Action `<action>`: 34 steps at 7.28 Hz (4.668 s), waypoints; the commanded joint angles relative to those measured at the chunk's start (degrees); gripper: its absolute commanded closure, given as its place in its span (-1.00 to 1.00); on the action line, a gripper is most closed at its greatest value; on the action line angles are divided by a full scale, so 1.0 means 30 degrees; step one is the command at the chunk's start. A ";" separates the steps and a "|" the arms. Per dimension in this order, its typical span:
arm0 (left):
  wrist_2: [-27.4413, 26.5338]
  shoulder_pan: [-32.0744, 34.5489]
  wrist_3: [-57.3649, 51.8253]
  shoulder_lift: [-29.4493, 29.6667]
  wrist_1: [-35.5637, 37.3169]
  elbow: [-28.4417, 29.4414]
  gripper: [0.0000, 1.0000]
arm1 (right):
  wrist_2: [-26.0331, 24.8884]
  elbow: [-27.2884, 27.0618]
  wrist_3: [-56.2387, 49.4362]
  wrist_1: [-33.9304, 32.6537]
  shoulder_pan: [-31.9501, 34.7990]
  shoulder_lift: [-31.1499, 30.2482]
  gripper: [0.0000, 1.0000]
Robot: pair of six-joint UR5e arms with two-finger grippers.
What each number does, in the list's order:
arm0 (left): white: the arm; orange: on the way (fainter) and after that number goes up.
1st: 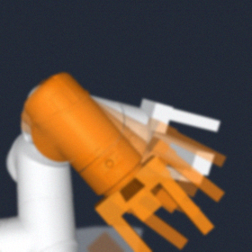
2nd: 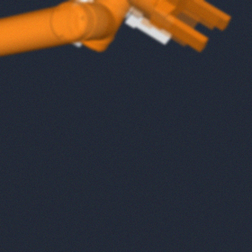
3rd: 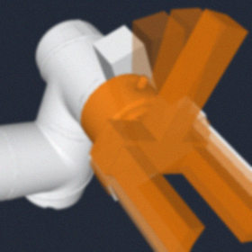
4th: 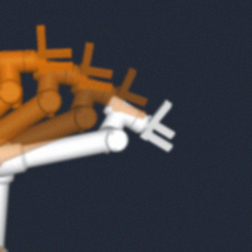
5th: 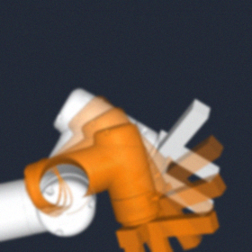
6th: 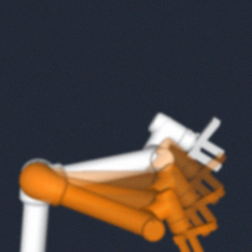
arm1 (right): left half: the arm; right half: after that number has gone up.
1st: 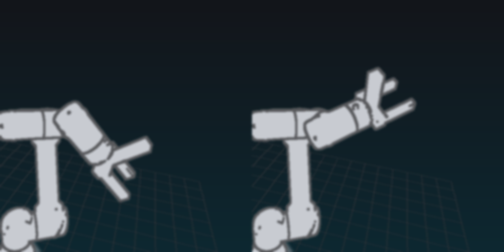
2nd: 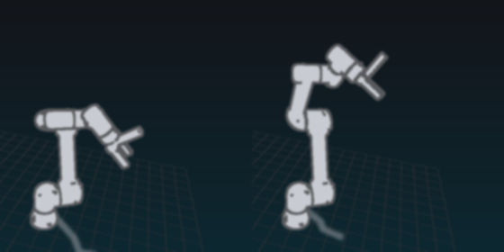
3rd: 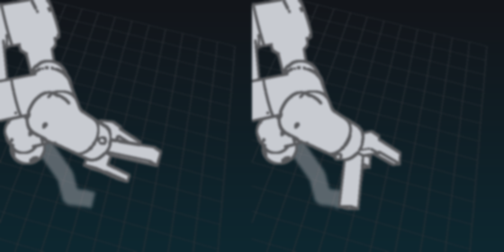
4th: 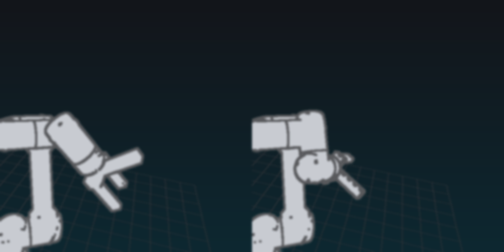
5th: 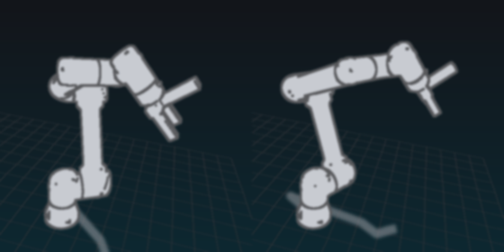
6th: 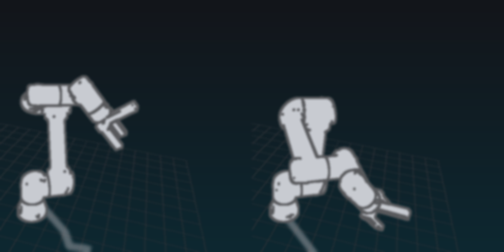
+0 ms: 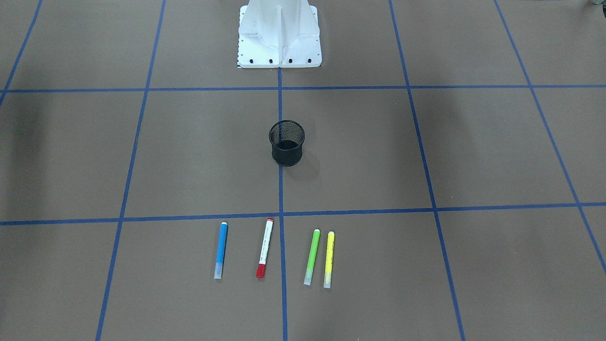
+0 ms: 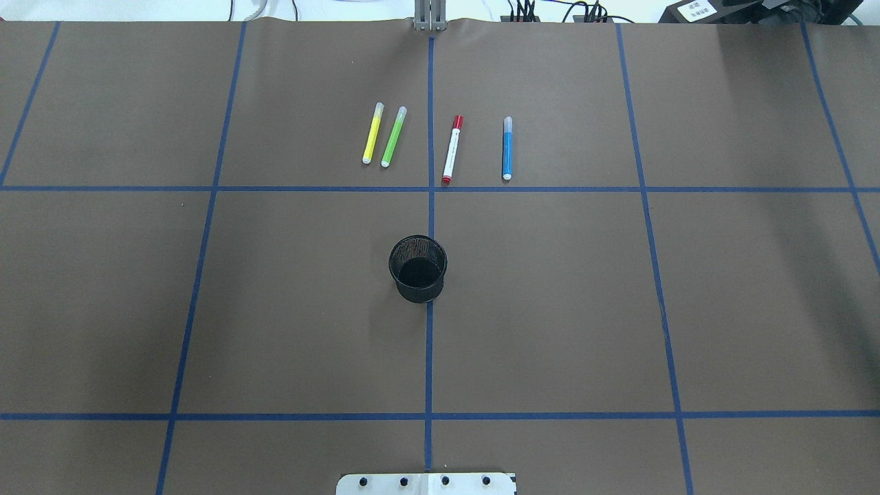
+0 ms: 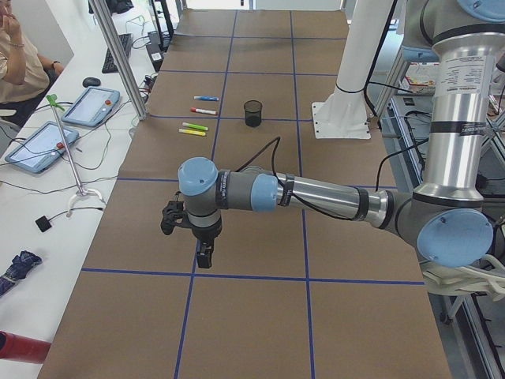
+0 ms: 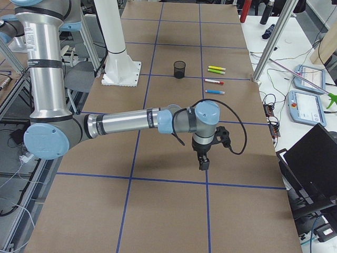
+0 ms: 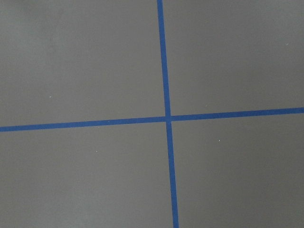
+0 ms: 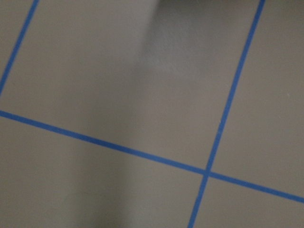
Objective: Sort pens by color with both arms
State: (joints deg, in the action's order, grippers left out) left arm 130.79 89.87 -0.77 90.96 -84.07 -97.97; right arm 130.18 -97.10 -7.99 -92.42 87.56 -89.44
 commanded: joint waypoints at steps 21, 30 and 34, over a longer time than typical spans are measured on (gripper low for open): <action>0.0084 -0.0131 -0.0153 -0.0612 -0.0308 -0.0272 -1.00 | -0.0563 0.0698 0.0143 0.1860 0.0607 -0.2354 -1.00; 0.0084 -0.0190 -0.0153 -0.0583 -0.0308 -0.0272 -1.00 | -0.0563 0.0728 0.0143 0.1860 0.0578 -0.2324 -1.00; 0.0084 -0.0190 -0.0153 -0.0612 -0.0308 -0.0301 -1.00 | -0.0563 0.0728 0.0143 0.1860 0.0578 -0.2295 -1.00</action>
State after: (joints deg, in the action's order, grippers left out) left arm 131.04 89.30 -1.23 89.13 -84.99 -98.86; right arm 128.50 -94.92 -7.56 -86.84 89.30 -96.39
